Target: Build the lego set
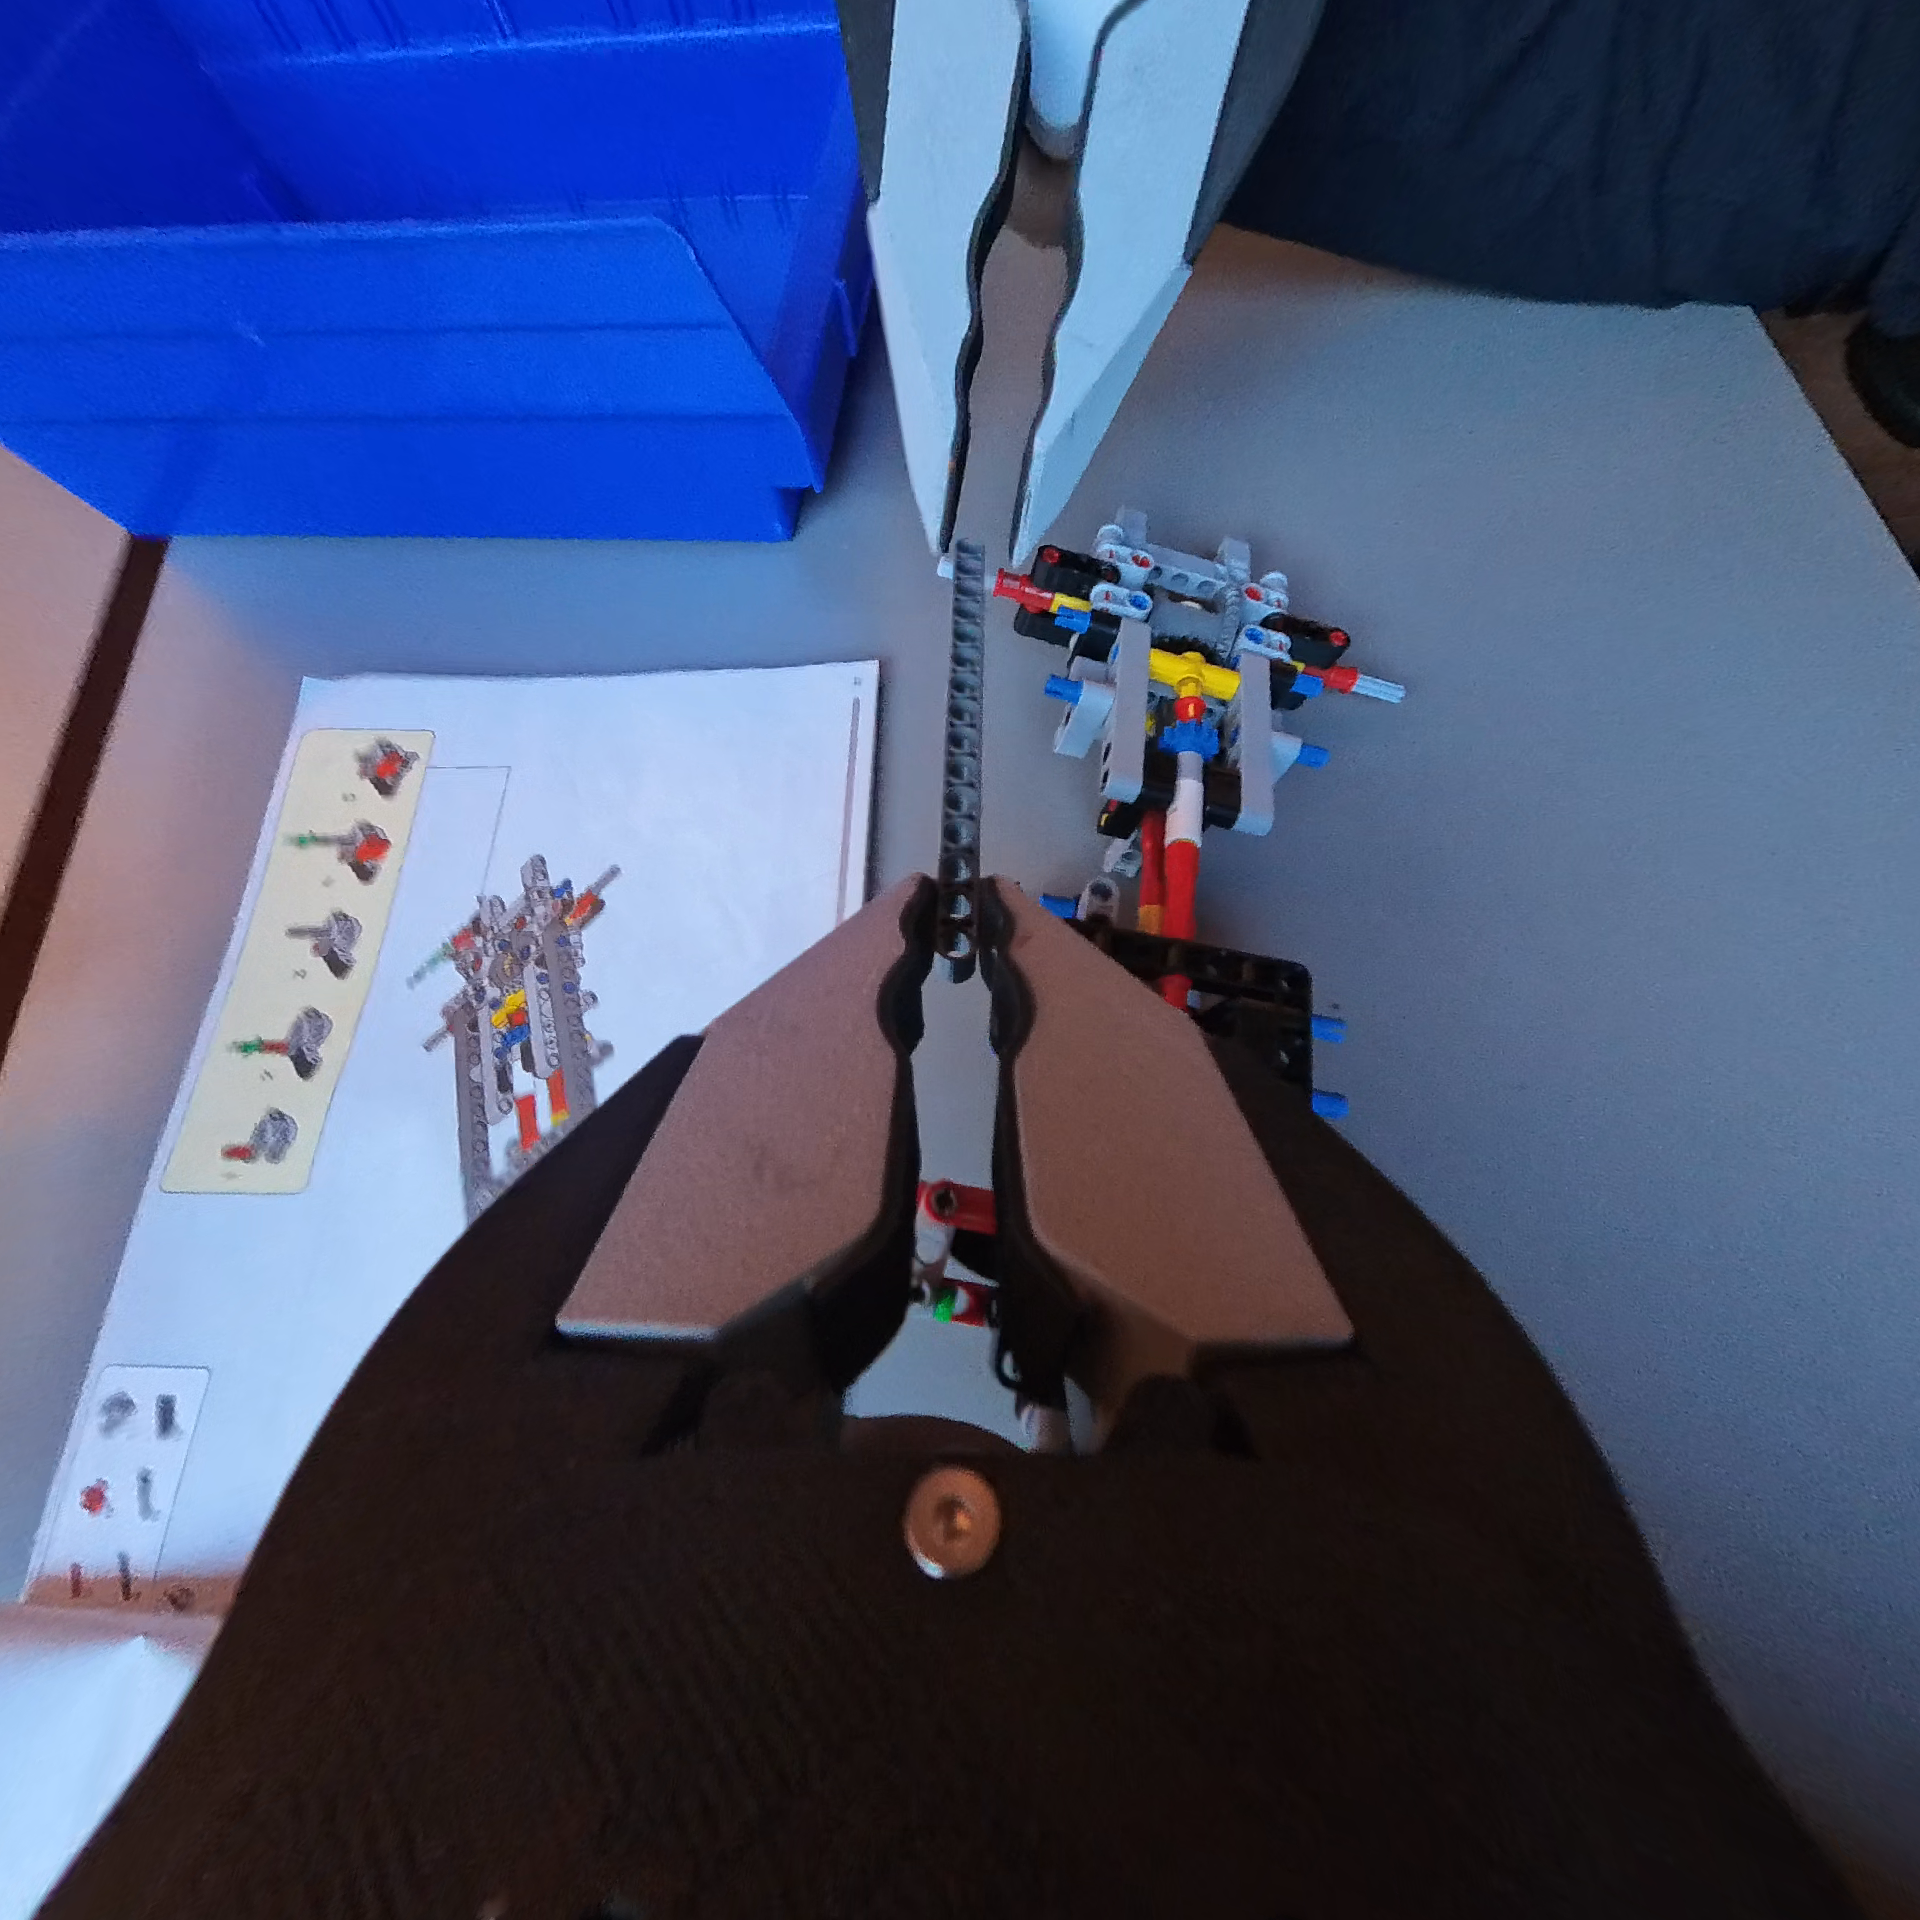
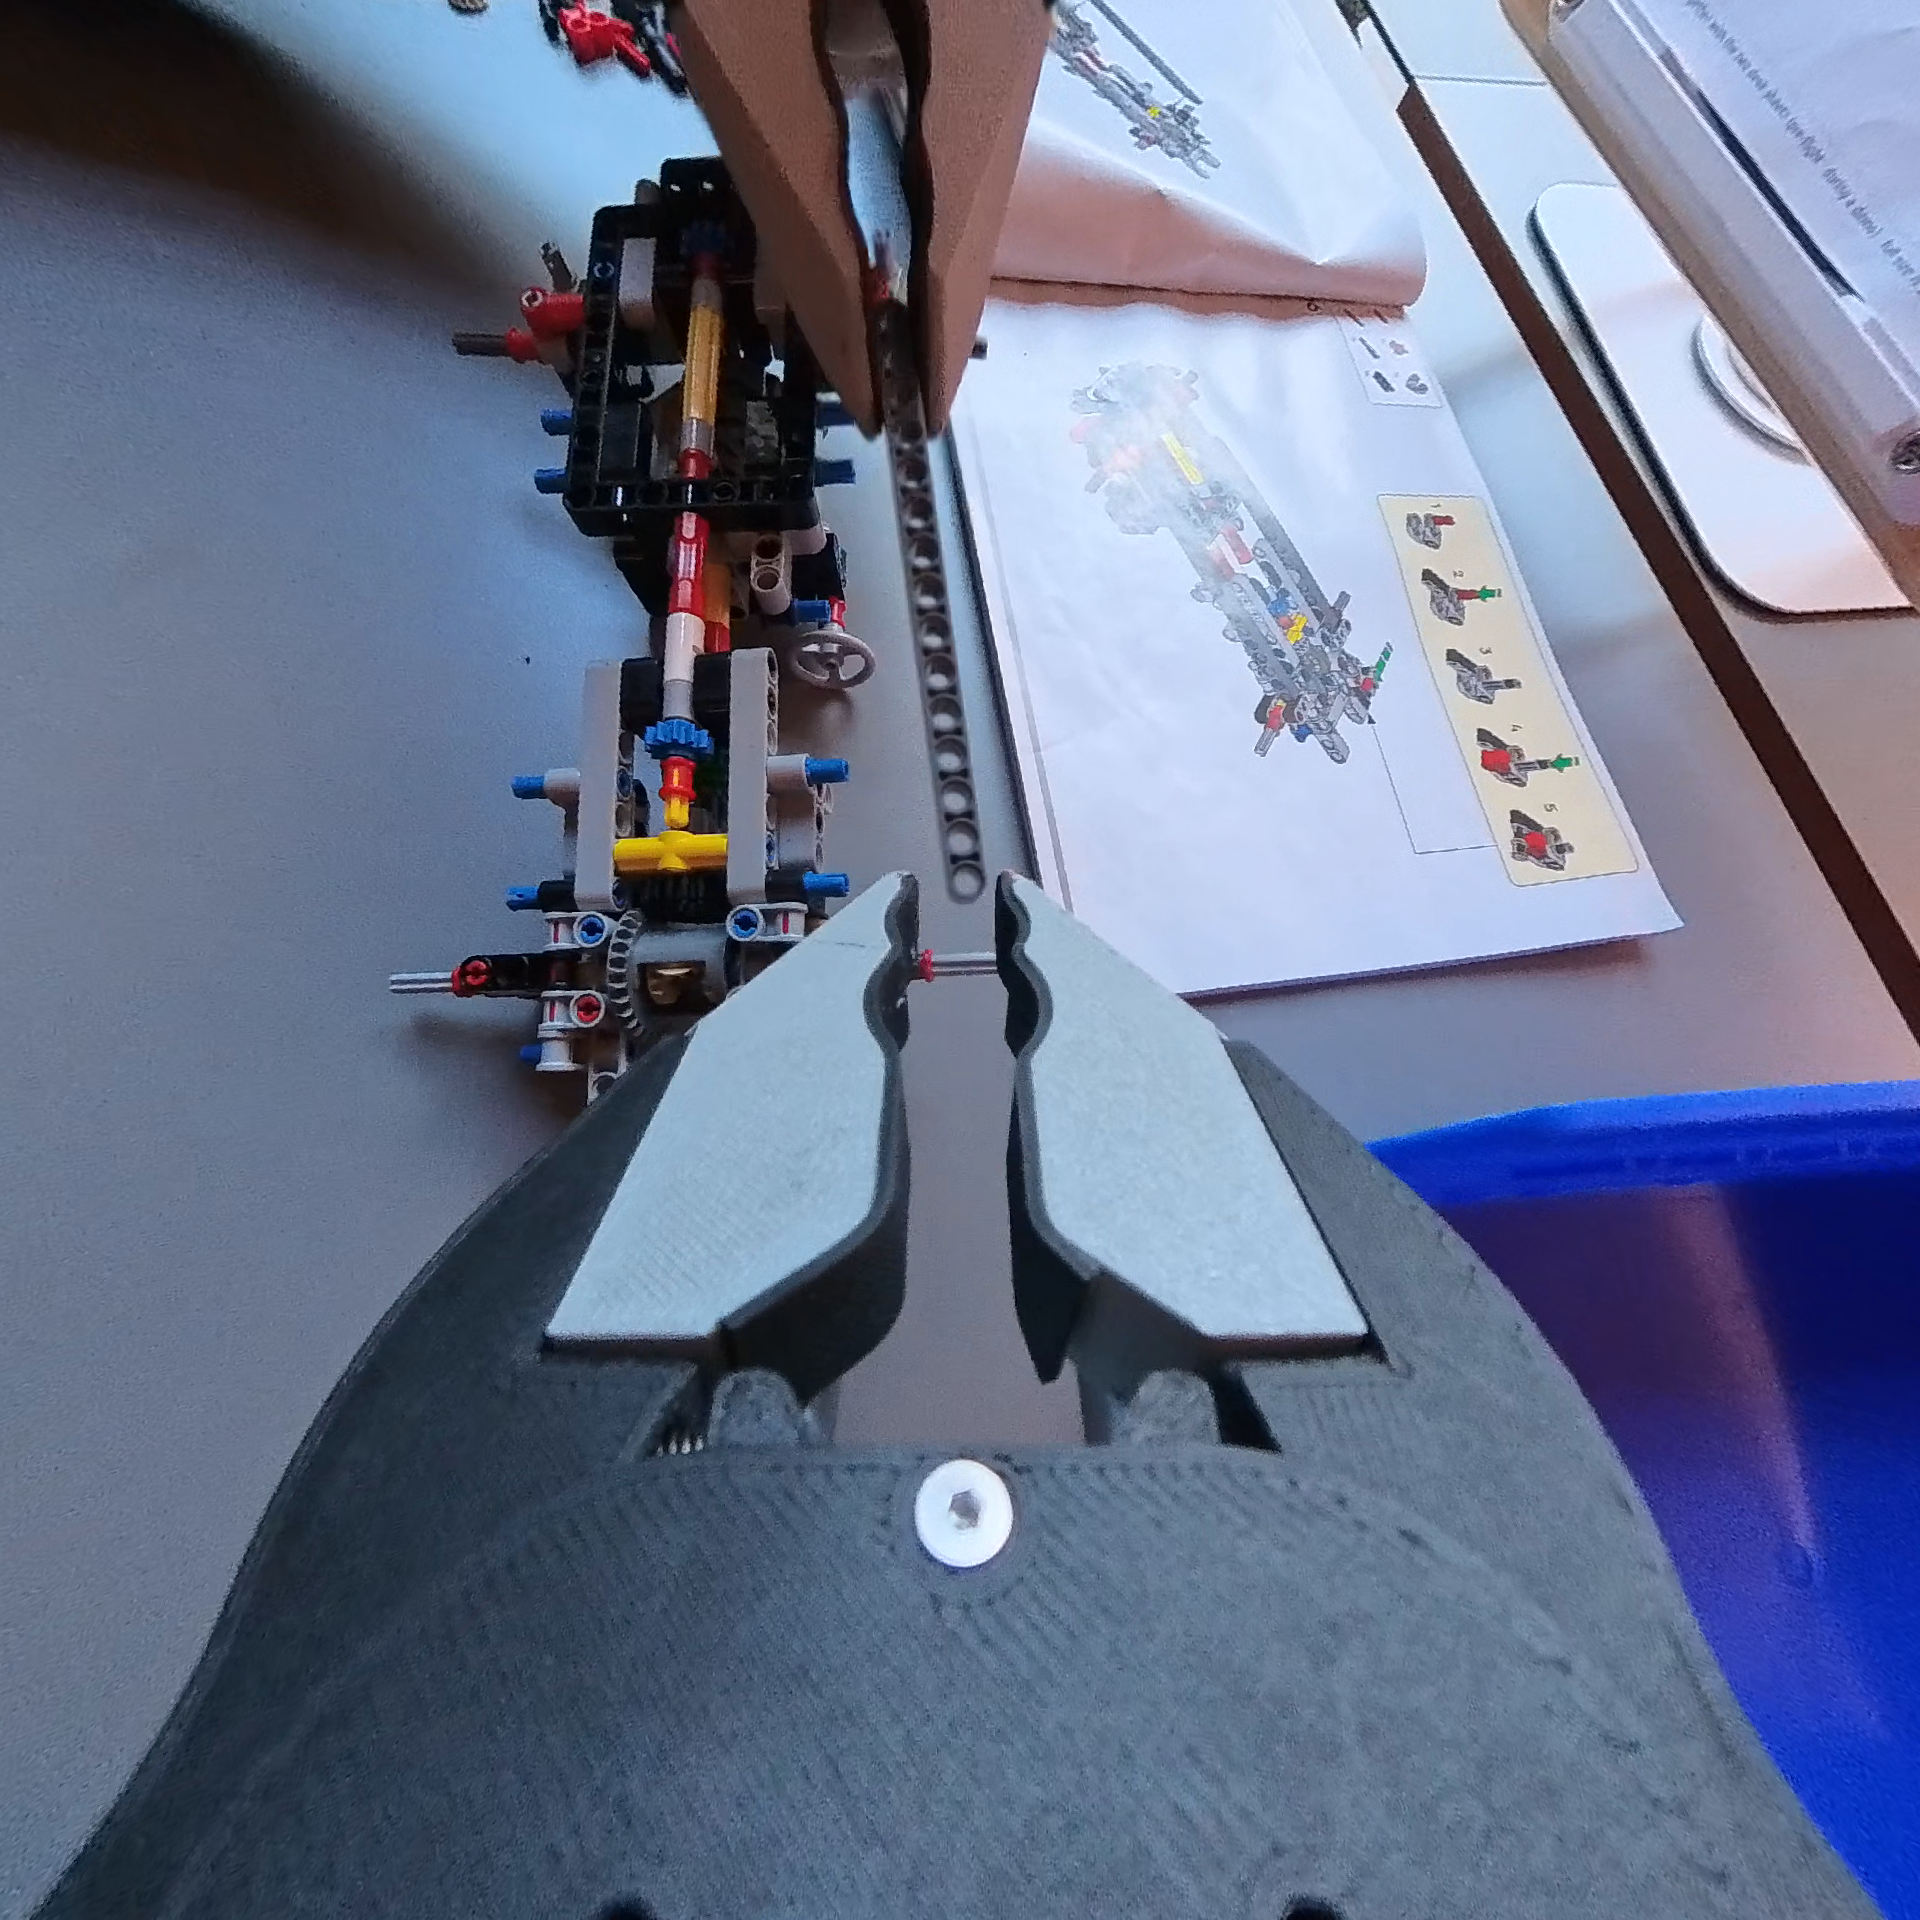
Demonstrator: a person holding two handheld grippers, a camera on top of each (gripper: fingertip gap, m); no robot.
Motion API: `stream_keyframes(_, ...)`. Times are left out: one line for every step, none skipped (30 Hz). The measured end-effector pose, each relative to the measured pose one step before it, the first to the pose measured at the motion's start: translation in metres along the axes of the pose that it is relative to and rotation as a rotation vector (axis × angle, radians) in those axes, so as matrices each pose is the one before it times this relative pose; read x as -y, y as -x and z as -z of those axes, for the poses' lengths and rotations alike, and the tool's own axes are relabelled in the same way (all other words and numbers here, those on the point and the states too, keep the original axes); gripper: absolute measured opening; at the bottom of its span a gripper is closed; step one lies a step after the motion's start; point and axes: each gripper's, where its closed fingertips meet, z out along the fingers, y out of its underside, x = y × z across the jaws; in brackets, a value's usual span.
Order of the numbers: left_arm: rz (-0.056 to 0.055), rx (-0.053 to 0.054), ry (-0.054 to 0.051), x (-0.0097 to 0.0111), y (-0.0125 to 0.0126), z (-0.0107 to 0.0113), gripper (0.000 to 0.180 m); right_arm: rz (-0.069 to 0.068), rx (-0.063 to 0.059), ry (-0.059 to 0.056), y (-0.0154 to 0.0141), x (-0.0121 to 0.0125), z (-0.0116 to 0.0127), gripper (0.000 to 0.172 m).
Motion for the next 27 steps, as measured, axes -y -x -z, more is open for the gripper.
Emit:
stream_keyframes(-0.0624,0.0029,-0.037,0.00568,-0.00309,0.00253,0.005,0.0043,-0.0026,0.006,0.0003,-0.00032,-0.00093,0.012)
stream_keyframes(-0.1009,0.0136,-0.0395,0.00653,-0.00496,0.00281,0.005,0.0096,0.0049,0.0002,0.00188,0.00106,-0.00083,0.013)
stream_keyframes(-0.121,0.0403,-0.0038,0.00222,-0.0018,0.00202,0.005,0.009,0.0112,-0.0048,0.00325,0.00214,-0.00038,0.014)
stream_keyframes(-0.1061,0.0565,0.0238,-0.00125,0.00216,0.00114,0.006,0.01,-0.0012,-0.0053,0.00141,0.00243,0.0001,0.009)
stream_keyframes(-0.07,0.0474,0.0243,-0.00135,0.00333,0.00073,0.005,0.0157,-0.0147,-0.0039,-0.00032,0.00211,0.00044,0.006)
stream_keyframes(-0.0335,0.0277,0.009,0.00052,0.00243,0.0009,0.005,0.0208,-0.0263,0.0025,-0.0019,0.00111,0.00035,0.006)
stream_keyframes(-0.0231,0.0235,0.0,0.0014,0.00246,0.00088,0.006,0.0233,-0.0306,0.0024,-0.00241,0.00129,0.00095,0.006)
stream_keyframes(-0.0257,0.0256,0.0068,0.00033,0.00273,0.00058,0.006,0.0254,-0.0406,0.0011,-0.00375,0.00171,0.00132,0.006)
stream_keyframes(-0.0213,0.0218,0.0111,-0.00007,0.00229,0.00027,0.005,0.032,-0.0509,0.0055,-0.00461,0.00195,0.00175,0.006)
stream_keyframes(-0.0021,0.0084,0.0216,-0.00192,0.00123,-0.0001,0.005,0.0405,-0.0512,0.008,-0.00365,0.00263,0.00189,0.005)
stream_keyframes(0.0122,0.0031,0.0312,-0.00441,0.00108,-0.00072,0.005,0.0437,-0.0493,0.0031,-0.00256,0.00421,0.00202,0.005)
stream_keyframes(0.0211,0.0105,0.0229,-0.00423,0.0025,-0.00085,0.006,0.0447,-0.0517,-0.0015,-0.00234,0.00561,0.00216,0.004)
stream_keyframes(0.0419,0.0035,0.0067,-0.00269,0.00215,-0.00112,0.006,0.0477,-0.0457,0.0043,-0.00128,0.00486,0.00201,0.004)
stream_keyframes(0.0698,-0.0214,-0.0061,-0.00095,-0.00012,-0.00114,0.009,0.0469,-0.0375,0.0103,-0.00021,0.00369,0.00131,0.004)
stream_keyframes(0.0904,-0.0384,-0.0134,0.00068,-0.00073,-0.00068,0.017,0.0454,-0.0331,0.0099,0.00053,0.00305,0.0006,0.004)
stream_keyframes(0.0941,-0.0368,-0.0321,0.00401,0.0005,0.00043,0.023,0.0438,-0.0325,0.0102,0.00064,0.002,0.00018,0.004)
stream_keyframes(0.0875,-0.0468,-0.0431,0.006,-0.00124,0.00141,0.027,0.0403,-0.028,0.0143,0.00111,0.00048,-0.00039,0.004)
stream_keyframes(0.0738,-0.0529,-0.0312,0.00457,-0.00273,0.00125,0.027,0.034,-0.021,0.0148,0.00151,-0.00055,-0.0006,0.004)
stream_keyframes(0.0598,-0.039,-0.0144,0.00176,-0.00197,-0.00009,0.028,0.0252,-0.02,0.0099,0.0007,-0.00068,-0.00042,0.005)
stream_keyframes(0.0417,-0.0266,0.0096,-0.00185,-0.00121,-0.00215,0.028,0.0155,-0.0171,0.0026,0.0001,-0.00027,0.00003,0.005)
stream_keyframes(0.0263,-0.0042,0.03,-0.00464,0.00092,-0.00422,0.027,0.0082,-0.0153,-0.0014,-0.00056,-0.00024,0.00026,0.005)
stream_keyframes(0.0155,0.0001,0.0398,-0.00567,0.00072,-0.00548,0.027,0.0053,-0.0128,-0.0015,-0.00075,-0.00082,0.00013,0.005)
stream_keyframes(0.0193,-0.017,0.0398,-0.00491,-0.00206,-0.00617,0.028,0.0027,-0.0082,-0.0017,-0.00027,-0.00126,-0.00007,0.005)
stream_keyframes(0.035,-0.0371,0.0249,-0.00149,-0.00412,-0.00551,0.029,0.0032,-0.004,-0.0021,0.00025,-0.00127,-0.00014,0.005)
stream_keyframes(0.0439,-0.0464,0.0005,0.00264,-0.00436,-0.00397,0.028,0.0067,-0.0026,-0.003,0.00061,-0.00106,-0.00016,0.005)
stream_keyframes(0.0346,-0.0392,-0.0234,0.00628,-0.0027,-0.00182,0.02,0.0075,-0.0006,-0.0018,0.00111,-0.00098,-0.00029,0.005)
stream_keyframes(0.0211,-0.0192,-0.0364,0.00786,0.0,0.00001,0.011,0.0046,-0.0012,0.005,0.00096,-0.00208,-0.00053,0.005)
